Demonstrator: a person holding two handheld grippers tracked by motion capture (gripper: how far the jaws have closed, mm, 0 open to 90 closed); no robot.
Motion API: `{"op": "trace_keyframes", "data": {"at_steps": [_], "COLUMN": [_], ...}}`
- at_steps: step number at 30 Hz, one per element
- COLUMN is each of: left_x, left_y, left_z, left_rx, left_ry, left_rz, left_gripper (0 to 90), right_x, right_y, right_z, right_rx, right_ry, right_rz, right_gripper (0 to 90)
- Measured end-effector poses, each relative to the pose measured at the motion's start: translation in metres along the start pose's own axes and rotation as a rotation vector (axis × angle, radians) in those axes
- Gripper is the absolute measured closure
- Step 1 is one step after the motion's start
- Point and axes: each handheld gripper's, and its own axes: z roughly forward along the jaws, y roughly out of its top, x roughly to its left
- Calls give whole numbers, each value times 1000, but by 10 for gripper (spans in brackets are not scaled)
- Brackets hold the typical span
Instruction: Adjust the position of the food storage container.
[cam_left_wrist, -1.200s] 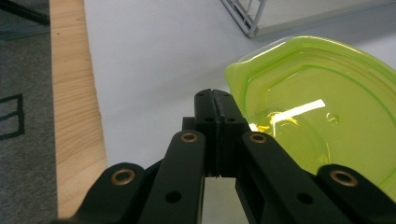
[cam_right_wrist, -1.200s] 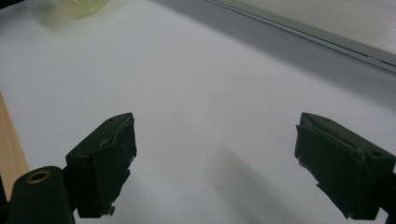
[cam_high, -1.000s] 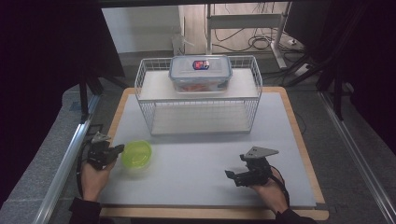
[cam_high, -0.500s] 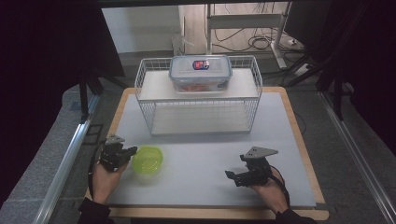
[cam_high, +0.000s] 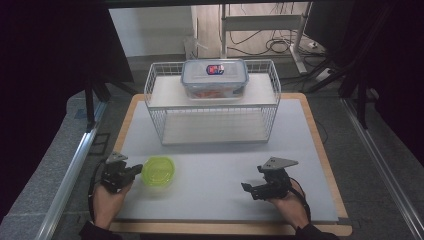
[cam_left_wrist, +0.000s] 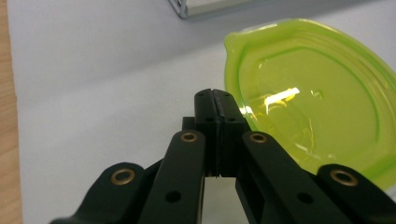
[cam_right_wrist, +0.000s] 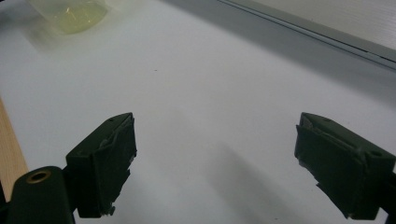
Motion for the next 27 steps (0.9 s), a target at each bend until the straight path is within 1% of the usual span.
{"op": "trace_keyframes", "data": {"at_steps": [1,2,3,7,8,12,15,16,19,20,22,23,24,25,27], "left_x": [-2,-2,-4,-8,-11,-17,-17,-16,-13,-11,-9,-9,-9,-9,-9], "left_y": [-1,-1,-1,0,0,2,3,2,0,-1,-2,-3,-3,-4,-5], "left_z": [1,1,2,5,7,11,12,15,17,20,21,24,24,27,30], "left_rx": [8,8,13,19,29,33,41,50,61,73,83,94,94,107,118], "left_ry": [-6,-6,-10,-19,-26,-33,-33,-31,-33,-41,-49,-57,-57,-63,-80], "left_rz": [0,0,9,11,17,31,35,23,14,0,3,2,2,4,0], "left_gripper": [900,900,900,900,900,900,900,900,900,900,900,900,900,900,900], "right_x": [0,0,0,0,0,0,0,0,0,0,0,0,0,0,1], "right_y": [0,0,0,0,0,0,-1,-1,-1,-1,-1,-1,-1,-1,-1], "right_z": [0,0,0,0,0,1,1,2,2,2,2,2,2,2,2], "right_rx": [1,3,4,7,8,11,12,14,15,14,15,18,18,19,21], "right_ry": [0,-1,-1,0,1,1,1,1,2,2,2,2,2,2,2], "right_rz": [1,0,0,0,1,-2,-2,-3,-3,-5,-5,-4,-4,-6,-7], "right_gripper": [125,124,124,124,124,125,125,125,124,125,125,125,125,124,125]}}
